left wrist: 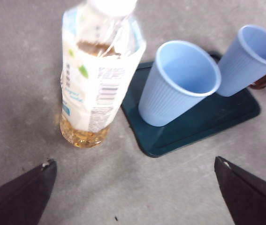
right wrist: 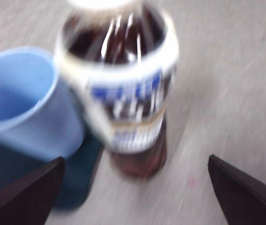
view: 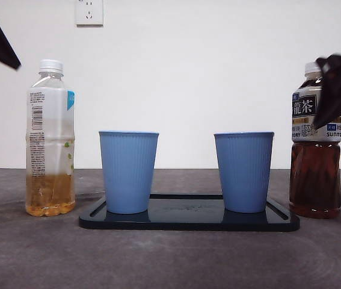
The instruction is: Pour the drink into the cup
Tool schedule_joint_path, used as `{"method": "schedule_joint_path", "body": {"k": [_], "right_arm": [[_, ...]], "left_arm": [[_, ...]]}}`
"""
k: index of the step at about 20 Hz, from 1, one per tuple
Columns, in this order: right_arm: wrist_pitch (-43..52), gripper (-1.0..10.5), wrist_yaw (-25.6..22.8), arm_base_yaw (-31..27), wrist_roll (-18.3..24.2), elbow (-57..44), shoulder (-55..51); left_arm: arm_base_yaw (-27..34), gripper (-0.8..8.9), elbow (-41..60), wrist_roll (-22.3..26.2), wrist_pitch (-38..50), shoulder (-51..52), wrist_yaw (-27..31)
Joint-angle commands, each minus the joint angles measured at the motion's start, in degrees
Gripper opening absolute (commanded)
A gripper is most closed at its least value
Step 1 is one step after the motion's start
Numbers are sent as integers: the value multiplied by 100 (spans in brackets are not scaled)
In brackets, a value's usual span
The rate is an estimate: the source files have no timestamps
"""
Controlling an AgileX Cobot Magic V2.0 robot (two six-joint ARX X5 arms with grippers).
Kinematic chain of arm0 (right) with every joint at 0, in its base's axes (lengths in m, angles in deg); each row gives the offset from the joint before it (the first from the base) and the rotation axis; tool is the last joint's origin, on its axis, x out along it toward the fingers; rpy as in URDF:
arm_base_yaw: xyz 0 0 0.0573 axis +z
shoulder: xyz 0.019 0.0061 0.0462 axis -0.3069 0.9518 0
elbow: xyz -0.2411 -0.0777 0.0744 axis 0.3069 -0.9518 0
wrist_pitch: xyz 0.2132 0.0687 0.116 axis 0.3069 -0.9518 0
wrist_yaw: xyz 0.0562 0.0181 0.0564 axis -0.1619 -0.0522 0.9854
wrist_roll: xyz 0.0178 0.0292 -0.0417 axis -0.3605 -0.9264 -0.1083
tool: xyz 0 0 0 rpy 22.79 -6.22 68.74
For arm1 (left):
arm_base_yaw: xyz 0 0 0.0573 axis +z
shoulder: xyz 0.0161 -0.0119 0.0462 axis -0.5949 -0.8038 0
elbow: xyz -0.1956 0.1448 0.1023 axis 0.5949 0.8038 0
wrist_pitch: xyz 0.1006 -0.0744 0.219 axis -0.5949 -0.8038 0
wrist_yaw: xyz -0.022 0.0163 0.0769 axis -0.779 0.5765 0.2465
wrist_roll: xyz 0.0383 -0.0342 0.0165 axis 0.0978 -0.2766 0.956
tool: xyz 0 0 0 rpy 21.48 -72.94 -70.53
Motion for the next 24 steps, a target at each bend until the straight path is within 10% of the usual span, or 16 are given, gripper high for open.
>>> {"method": "schedule_joint_path", "body": {"k": [1, 10, 24], "right_arm": [[-590, 487, 227, 50, -212, 90, -415], [-1858, 485, 1464, 374, -719, 149, -1762], [-2090, 485, 1781, 597, -645, 732, -1840]], "left_arm": [[-20, 643, 179, -22, 546, -223, 15], [-424, 660, 625, -26, 2599, -1545, 461], [-498, 655, 625, -166, 4660, -3491, 855]]}}
